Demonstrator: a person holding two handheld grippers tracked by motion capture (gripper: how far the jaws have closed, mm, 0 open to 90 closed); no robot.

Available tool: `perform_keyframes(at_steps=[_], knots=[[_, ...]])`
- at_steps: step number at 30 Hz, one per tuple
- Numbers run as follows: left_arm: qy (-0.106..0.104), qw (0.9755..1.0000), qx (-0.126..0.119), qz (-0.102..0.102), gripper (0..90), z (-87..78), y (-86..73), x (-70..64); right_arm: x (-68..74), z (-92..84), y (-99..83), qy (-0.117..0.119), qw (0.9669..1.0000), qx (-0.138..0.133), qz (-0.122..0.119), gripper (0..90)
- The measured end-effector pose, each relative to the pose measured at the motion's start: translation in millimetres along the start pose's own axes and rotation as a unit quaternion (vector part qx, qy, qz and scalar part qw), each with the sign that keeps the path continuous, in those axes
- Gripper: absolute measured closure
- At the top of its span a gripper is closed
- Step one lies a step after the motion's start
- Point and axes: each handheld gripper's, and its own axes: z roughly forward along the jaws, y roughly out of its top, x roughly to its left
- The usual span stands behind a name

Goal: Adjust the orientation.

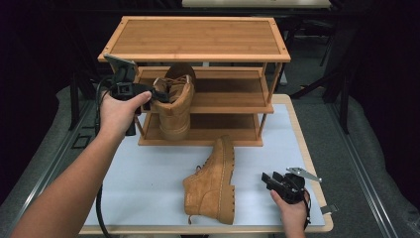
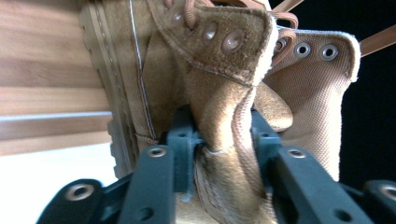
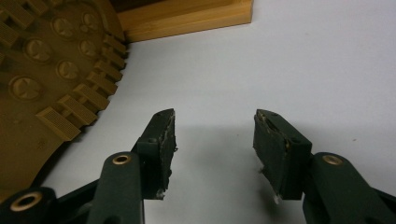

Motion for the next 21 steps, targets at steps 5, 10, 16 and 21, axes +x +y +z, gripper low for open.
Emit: perform_keyframes(at_steps=[5,10,16,21], knots=[[0.006,0.9993,-0.009,0.036,53.7,-2.5,-1.4,-4.0,0.3,-0.4,0.0,0.0,1.0,-0.002,-0.001,48.2],[-0.01,0.9985,-0.013,0.052,48.2,-17.2,-0.2,-7.2,0.8,0.2,-0.1,-0.002,1.0,0.002,-0.004,48.2],[-0.031,0.9961,-0.03,0.077,48.5,-54.1,-12.8,2.5,3.6,-2.3,0.5,-0.005,0.9999,0.0,-0.012,48.1],[-0.015,0.993,-0.043,0.109,50.6,-66.2,-41.3,34.9,10.6,-4.4,2.6,0.0,0.9996,-0.001,-0.03,49.4]])
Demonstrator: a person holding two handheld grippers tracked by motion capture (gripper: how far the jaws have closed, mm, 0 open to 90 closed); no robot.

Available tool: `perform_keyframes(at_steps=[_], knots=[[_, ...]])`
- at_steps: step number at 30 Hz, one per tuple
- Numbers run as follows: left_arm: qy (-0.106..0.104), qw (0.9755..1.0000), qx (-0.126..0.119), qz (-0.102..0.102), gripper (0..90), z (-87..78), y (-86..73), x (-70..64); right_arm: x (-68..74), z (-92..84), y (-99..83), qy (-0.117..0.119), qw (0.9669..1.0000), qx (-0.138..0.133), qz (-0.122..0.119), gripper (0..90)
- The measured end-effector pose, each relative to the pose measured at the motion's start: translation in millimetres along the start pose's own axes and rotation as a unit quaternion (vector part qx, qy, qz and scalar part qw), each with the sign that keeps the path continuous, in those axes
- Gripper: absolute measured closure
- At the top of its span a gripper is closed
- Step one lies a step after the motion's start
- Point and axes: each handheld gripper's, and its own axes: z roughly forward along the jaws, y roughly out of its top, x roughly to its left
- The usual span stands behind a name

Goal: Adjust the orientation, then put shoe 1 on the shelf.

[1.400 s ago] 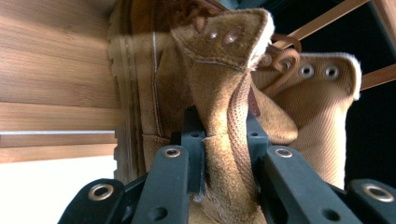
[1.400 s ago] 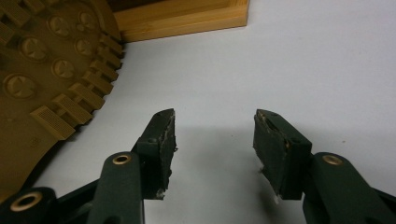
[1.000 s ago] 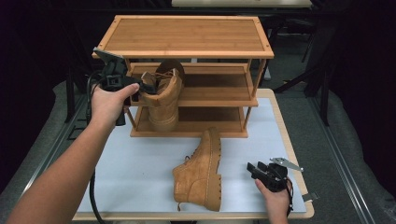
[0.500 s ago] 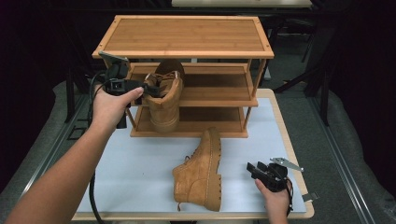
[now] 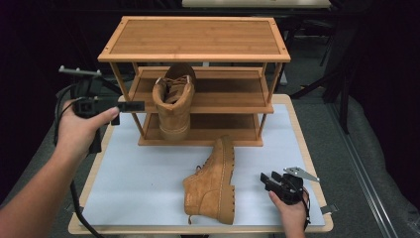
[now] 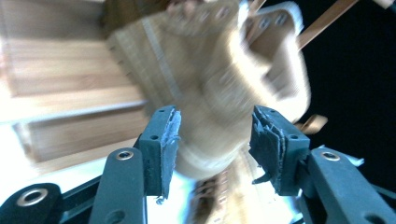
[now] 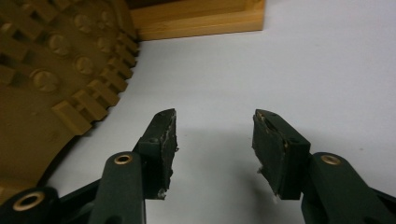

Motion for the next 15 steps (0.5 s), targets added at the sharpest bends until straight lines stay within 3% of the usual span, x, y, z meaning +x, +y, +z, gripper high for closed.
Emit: perform_keyframes(at_steps=[1,3,6,7,10,13,15], knots=[[0.008,1.0,0.003,0.002,50.6,-0.7,-5.5,4.6,2.0,-1.2,1.4,0.002,0.9999,0.013,-0.006,50.1],[0.02,0.9998,0.002,0.009,50.7,-0.9,-20.0,17.6,4.9,1.0,1.7,0.008,0.9999,0.005,-0.009,50.5],[0.034,0.9992,0.006,0.021,50.3,6.1,-47.6,41.2,11.0,0.9,4.3,0.011,0.9996,0.018,-0.021,50.6],[0.034,0.9992,0.006,0.021,49.8,6.1,-47.6,41.2,11.0,0.9,4.3,0.011,0.9996,0.018,-0.021,50.6],[0.03,0.9992,0.008,0.023,49.1,17.3,-72.9,59.8,15.7,1.4,5.5,0.01,0.9991,0.021,-0.036,50.6],[0.041,0.9978,-0.005,0.052,49.2,29.5,-97.8,71.2,19.9,3.6,6.9,0.014,0.9984,0.029,-0.045,51.6],[0.033,0.9978,-0.011,0.057,51.6,37.5,-115.3,78.2,22.9,4.2,8.6,0.021,0.9981,0.032,-0.048,53.6]])
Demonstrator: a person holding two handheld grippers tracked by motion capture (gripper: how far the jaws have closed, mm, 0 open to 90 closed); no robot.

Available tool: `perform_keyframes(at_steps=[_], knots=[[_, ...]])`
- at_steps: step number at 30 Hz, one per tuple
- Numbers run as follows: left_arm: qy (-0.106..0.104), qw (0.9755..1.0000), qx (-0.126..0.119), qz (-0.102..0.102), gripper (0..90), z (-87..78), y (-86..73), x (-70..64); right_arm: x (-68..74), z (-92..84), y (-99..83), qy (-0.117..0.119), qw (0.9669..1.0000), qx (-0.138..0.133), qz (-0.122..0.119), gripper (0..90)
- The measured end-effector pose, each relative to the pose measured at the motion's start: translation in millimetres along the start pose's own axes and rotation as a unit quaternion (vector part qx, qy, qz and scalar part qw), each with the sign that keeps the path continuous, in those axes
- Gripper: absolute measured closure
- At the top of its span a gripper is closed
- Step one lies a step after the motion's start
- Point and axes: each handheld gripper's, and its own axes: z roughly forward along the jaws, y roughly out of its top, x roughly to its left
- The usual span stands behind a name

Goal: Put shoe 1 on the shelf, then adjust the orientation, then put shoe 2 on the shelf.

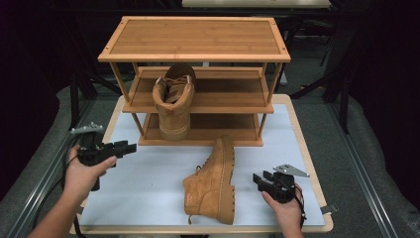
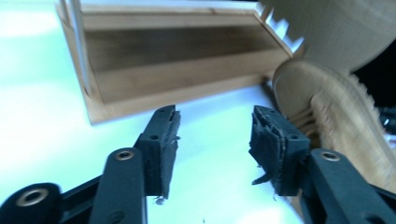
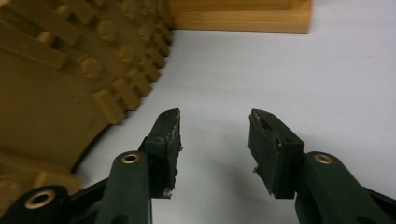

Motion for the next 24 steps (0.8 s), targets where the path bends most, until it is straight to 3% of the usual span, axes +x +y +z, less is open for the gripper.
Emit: perform_keyframes(at_steps=[3,4,5,6,8,10,11,12,14,15,16,20,24], knots=[[0.021,0.9997,-0.008,0.007,51.9,9.9,-26.8,6.0,4.5,-1.3,4.6,0.015,0.9997,0.013,-0.014,55.2],[0.025,0.9996,-0.008,0.003,51.9,12.6,-32.8,7.9,7.6,-1.7,6.3,-0.001,0.9998,0.011,-0.019,56.0],[0.025,0.9996,-0.003,-0.014,51.9,20.2,-46.4,13.6,9.5,-1.9,7.5,-0.007,0.9997,0.008,-0.02,56.2],[0.031,0.9994,0.002,-0.016,51.6,23.4,-52.0,16.2,12.7,-3.5,11.1,-0.009,0.9996,0.009,-0.027,57.0],[0.041,0.999,0.007,-0.017,51.4,27.9,-60.6,19.0,14.6,-4.3,13.9,0.015,0.9994,0.012,-0.028,58.4],[0.041,0.9988,0.007,-0.025,51.4,31.5,-68.5,21.3,18.7,-4.6,16.5,0.02,0.9992,0.015,-0.031,60.0],[0.045,0.9986,0.011,-0.023,51.3,32.9,-71.1,21.8,20.4,-5.4,17.8,0.027,0.9988,0.019,-0.035,60.7],[0.05,0.9985,0.015,-0.019,51.0,34.2,-73.1,22.1,23.3,-5.7,19.0,0.017,0.9988,0.021,-0.04,61.1],[0.058,0.9981,0.021,-0.01,50.1,35.1,-76.4,20.8,26.5,-7.1,22.6,0.05,0.9973,0.03,-0.046,62.6],[0.057,0.9981,0.022,-0.011,50.2,34.9,-78.1,20.3,31.4,-8.7,25.5,0.034,0.9978,0.033,-0.046,64.0],[0.053,0.9983,0.022,-0.011,50.1,35.3,-80.1,20.6,33.9,-10.1,28.2,0.035,0.9977,0.035,-0.047,66.3],[0.048,0.9983,0.031,-0.013,50.3,37.6,-85.6,21.3,42.2,-16.3,39.4,0.049,0.9969,0.035,-0.052,76.1],[0.047,0.9984,0.023,-0.02,49.9,35.2,-85.7,21.2,53.3,-18.3,48.9,0.064,0.9952,0.032,-0.066,81.0]])
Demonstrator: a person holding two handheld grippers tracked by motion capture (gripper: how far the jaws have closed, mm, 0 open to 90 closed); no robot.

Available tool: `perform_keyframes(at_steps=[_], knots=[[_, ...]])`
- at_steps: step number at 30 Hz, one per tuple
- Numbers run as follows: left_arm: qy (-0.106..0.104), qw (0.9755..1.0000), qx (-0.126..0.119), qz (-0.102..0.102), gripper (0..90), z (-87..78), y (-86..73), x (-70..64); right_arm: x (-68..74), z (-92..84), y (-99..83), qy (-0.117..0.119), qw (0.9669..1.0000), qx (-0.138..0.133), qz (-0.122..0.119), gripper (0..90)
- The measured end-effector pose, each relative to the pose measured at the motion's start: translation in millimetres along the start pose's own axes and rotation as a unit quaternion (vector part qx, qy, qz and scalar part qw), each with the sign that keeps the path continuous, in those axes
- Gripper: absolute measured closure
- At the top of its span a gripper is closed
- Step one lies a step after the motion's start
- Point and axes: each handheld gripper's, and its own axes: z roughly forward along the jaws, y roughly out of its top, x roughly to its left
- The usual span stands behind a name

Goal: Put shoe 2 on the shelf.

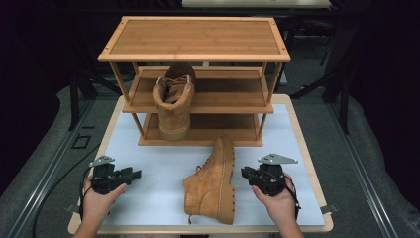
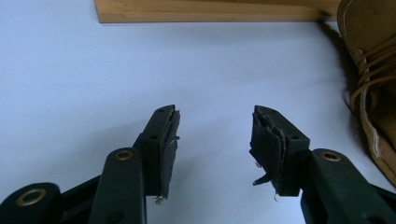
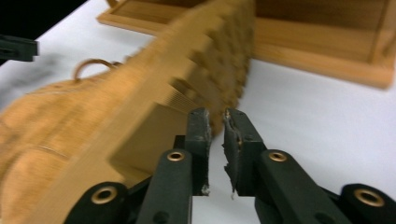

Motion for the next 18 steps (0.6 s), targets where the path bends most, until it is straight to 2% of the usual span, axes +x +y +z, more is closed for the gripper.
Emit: perform_keyframes(at_steps=[3,6,8,10,13,14,16,17,18], knots=[[-0.002,1.0,0.0,-0.001,49.5,-1.2,-0.4,0.5,10.9,-0.2,9.9,0.015,0.9998,-0.004,-0.012,82.7],[-0.002,1.0,0.001,-0.005,49.3,-1.3,-1.2,2.0,20.3,2.0,17.6,0.042,0.9989,-0.003,-0.023,83.2],[-0.004,1.0,0.003,-0.004,49.0,-1.2,-1.6,2.7,28.8,7.9,21.0,0.034,0.9988,0.0,-0.034,83.5],[-0.006,0.9999,0.005,-0.006,48.6,-0.9,-2.4,2.7,35.2,14.9,23.4,0.044,0.9978,0.008,-0.048,83.5],[-0.006,0.9999,0.007,-0.007,48.2,0.0,-3.3,3.1,43.1,22.2,25.1,0.053,0.997,0.01,-0.055,83.6],[-0.006,0.9999,0.007,-0.007,48.0,0.3,-3.4,3.3,46.6,25.3,25.6,0.049,0.9969,0.011,-0.06,83.6],[-0.007,0.9999,0.008,-0.008,47.7,0.3,-3.5,3.5,51.0,28.8,25.5,0.061,0.9959,0.018,-0.065,84.4],[-0.007,0.9999,0.008,-0.008,47.6,0.3,-3.6,3.4,53.8,30.0,24.8,0.05,0.996,0.021,-0.07,85.1],[-0.007,0.9999,0.007,-0.007,47.5,0.5,-3.6,3.2,54.5,31.2,24.1,0.062,0.9951,0.022,-0.074,85.9]])
